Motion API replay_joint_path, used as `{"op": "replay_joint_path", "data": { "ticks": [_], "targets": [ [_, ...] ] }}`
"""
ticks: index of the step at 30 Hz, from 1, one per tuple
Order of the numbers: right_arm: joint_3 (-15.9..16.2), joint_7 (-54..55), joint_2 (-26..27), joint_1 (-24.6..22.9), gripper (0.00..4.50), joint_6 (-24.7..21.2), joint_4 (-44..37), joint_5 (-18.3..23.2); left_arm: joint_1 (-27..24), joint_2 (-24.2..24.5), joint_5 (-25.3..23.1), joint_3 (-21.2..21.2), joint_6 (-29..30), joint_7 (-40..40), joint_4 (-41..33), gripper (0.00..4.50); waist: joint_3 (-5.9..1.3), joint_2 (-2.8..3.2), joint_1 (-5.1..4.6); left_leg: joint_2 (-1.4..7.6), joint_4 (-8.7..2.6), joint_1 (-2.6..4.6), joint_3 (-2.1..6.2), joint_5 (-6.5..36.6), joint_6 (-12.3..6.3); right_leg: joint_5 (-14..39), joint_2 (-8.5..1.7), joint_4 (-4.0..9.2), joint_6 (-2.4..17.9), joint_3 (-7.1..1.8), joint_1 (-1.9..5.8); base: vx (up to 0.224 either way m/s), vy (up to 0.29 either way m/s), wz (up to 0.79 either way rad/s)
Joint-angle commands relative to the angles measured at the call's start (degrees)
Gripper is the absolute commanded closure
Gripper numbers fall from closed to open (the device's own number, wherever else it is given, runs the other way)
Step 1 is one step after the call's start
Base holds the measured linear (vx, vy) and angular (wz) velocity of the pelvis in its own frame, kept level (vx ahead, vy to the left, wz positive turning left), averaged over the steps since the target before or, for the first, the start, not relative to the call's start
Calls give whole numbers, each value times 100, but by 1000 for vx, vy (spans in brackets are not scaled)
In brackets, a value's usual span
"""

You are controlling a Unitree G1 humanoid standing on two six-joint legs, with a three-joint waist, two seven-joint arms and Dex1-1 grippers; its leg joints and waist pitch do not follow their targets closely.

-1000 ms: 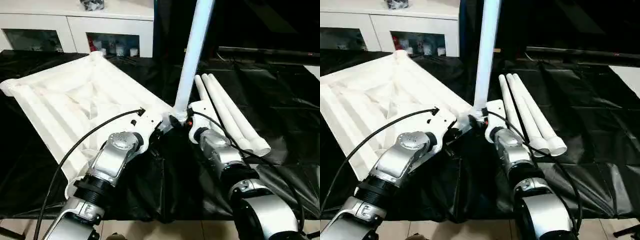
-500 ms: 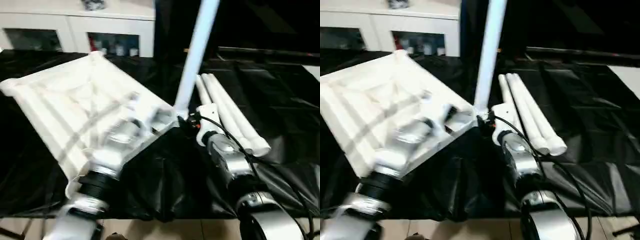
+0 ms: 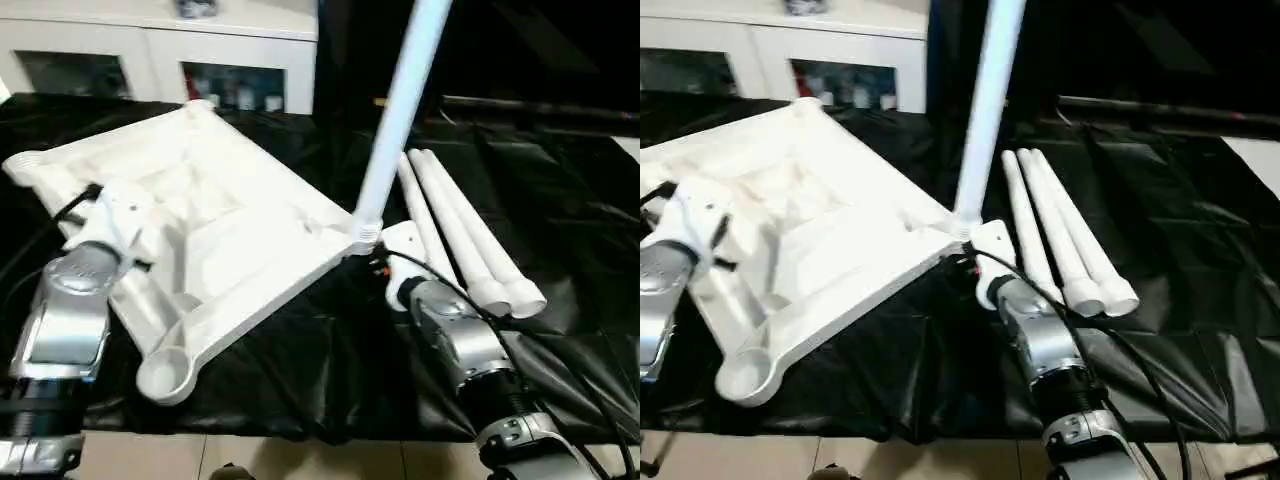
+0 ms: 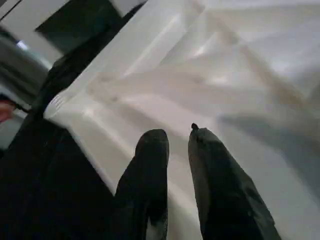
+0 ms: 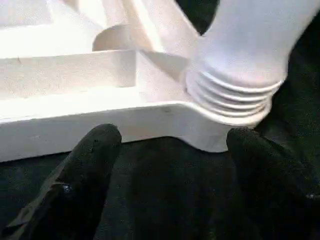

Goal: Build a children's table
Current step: Rotate leg to tighten, then rotate table base

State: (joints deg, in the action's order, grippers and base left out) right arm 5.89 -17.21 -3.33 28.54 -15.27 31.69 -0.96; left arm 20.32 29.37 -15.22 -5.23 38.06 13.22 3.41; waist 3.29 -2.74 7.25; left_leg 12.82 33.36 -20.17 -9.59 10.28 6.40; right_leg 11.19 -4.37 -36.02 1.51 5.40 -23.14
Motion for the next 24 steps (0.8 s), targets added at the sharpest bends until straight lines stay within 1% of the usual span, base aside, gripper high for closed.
{"op": "replay_joint_path", "data": {
  "ticks": [1, 3, 4, 5, 6, 7, 8, 9, 10, 11, 12, 15, 16, 17, 18, 19, 20, 21, 22, 23, 24],
  "targets": [
    [-41, 196, -66, 83, 69, -377, -78, -135, -120, 122, -96, 11, 283, -25, -70, 388, -347, 93, -19, 32, -438, 40, 10, 1341, 124, 1278, -338, 449, 719, -324, 261, 0, 0, 0],
    [-55, 184, -72, 86, 69, -584, -131, -116, -178, 177, -88, 62, 411, 48, -108, 395, -346, 101, -18, 27, -434, 43, 12, 1322, 137, 1255, -343, 457, 685, -328, 251, 0, 0, 0],
    [-74, 209, -72, 89, 88, -657, -132, -113, -241, 235, -55, 139, 509, 198, -104, 401, -352, 105, -23, 25, -435, 36, 14, 1305, 144, 1204, -343, 452, 684, -329, 259, 0, 0, 0],
    [-99, 218, -65, 97, 88, -727, -121, -89, -313, 319, -37, 272, 621, 402, -101, 401, -359, 97, -17, 22, -430, 36, 13, 1228, 139, 1109, -343, 441, 694, -330, 258, 0, 0, 0],
    [-118, 198, -55, 108, 99, -791, -109, -48, -376, 377, -17, 364, 691, 557, -100, 408, -365, 116, -9, 22, -427, 34, 16, 1198, 141, 1054, -346, 429, 708, -329, 259, 0, 0, 0],
    [-105, 92, -37, 124, 109, -801, -86, 17, -419, 442, -46, 446, 758, 662, -79, 422, -361, 124, -22, 22, -430, 25, 16, 1190, 138, 979, -342, 423, 735, -331, 260, 0, 0, 0],
    [-87, 37, -26, 134, 116, -814, -77, 50, -443, 485, -53, 493, 783, 739, -68, 431, -362, 120, -24, 25, -430, 31, 12, 1200, 148, 928, -344, 426, 761, -330, 258, 0, 0, 0],
    [-63, -22, -9, 148, 116, -818, -58, 78, -466, 529, -55, 536, 805, 819, -58, 431, -364, 124, -20, 29, -432, 34, 17, 1215, 144, 908, -344, 426, 776, -328, 261, 0, 0, 0],
    [-18, -85, 22, 205, 129, -704, 66, 81, -484, 571, -18, 577, 860, 927, -97, 437, -357, 123, -30, 26, -436, 26, 17, 1248, 141, 909, -348, 423, 804, -328, 267, 0, 0, 0],
    [-9, -94, 30, 223, 129, -675, 101, 79, -485, 580, -1, 589, 879, 958, -111, 437, -361, 138, -33, 28, -436, 40, 18, 1281, 151, 926, -353, 426, 830, -328, 259, 0, 0, 0],
    [5, -107, 46, 282, 152, -615, 219, 68, -494, 602, 89, 617, 934, 1088, -174, 448, -356, 101, -47, 29, -440, 28, 20, 1273, 153, 959, -362, 429, 856, -325, 274, 0, 0, 0],
    [-6, -121, 111, 466, 162, -536, 533, 63, -513, 746, 361, 718, 980, 1532, -426, 450, -353, 121, -50, 32, -438, 37, 16, 1278, 166, 1022, -370, 430, 909, -331, 260, 0, 0, 0],
    [-10, -134, 126, 509, 175, -537, 602, 69, -517, 796, 434, 751, 1024, 1668, -500, 450, -356, 96, -48, 32, -436, 29, 15, 1256, 164, 1028, -376, 417, 925, -331, 266, 0, 0, 0],
    [-10, -134, 126, 509, 188, -537, 602, 69, -517, 796, 434, 751, 1024, 1668, -500, 450, -353, 106, -52, 35, -439, 35, 14, 1251, 168, 1011, -371, 419, 924, -332, 263, 0, 0, 0],
    [-10, -156, 147, 584, 201, -485, 731, 63, -529, 875, 543, 805, 1094, 1894, -606, 450, -358, 92, -48, 33, -435, 36, 13, 1192, 161, 949, -370, 406, 920, -331, 267, 0, 0, 0],
    [-6, -171, 160, 650, 205, -450, 841, 59, -545, 960, 611, 874, 1131, 2100, -692, 450, -358, 100, -56, 32, -437, 31, 13, 1173, 161, 913, -364, 396, 931, -331, 270, 0, 0, 0],
    [11, -179, 178, 751, 205, -383, 1012, 37, -598, 1107, 699, 997, 1111, 2412, -823, 450, -359, 94, -43, 38, -435, 44, 13, 1134, 159, 880, -377, 396, 952, -329, 264, 0, 0, 0],
    [25, -192, 191, 854, 205, -315, 1193, 28, -645, 1239, 776, 1117, 1078, 2697, -944, 450, -361, 101, -49, 37, -436, 31, 14, 1137, 161, 866, -378, 385, 971, -329, 270, 0, 0, 0],
    [28, -200, 199, 899, 240, -290, 1269, 27, -667, 1298, 812, 1170, 1060, 2822, -998, 450, -352, 79, -49, 37, -441, 39, 14, 1178, 165, 955, -382, 386, 981, -326, 264, 0, 0, 0],
    [24, -227, 223, 1013, 240, -231, 1436, 34, -707, 1439, 908, 1310, 963, 3137, -1124, 450, -341, 76, -49, 43, -444, 51, 5, 1215, 163, 1019, -385, 405, 978, -334, 246, 0, 0, 0],
    [12, -236, 237, 1077, 243, -194, 1520, 41, -724, 1509, 993, 1388, 914, 3329, -1207, 450, -336, 93, -55, 41, -444, 50, -5, 1227, 186, 1011, -372, 399, 983, -340, 244, 0, 0, 0]
  ]
}}
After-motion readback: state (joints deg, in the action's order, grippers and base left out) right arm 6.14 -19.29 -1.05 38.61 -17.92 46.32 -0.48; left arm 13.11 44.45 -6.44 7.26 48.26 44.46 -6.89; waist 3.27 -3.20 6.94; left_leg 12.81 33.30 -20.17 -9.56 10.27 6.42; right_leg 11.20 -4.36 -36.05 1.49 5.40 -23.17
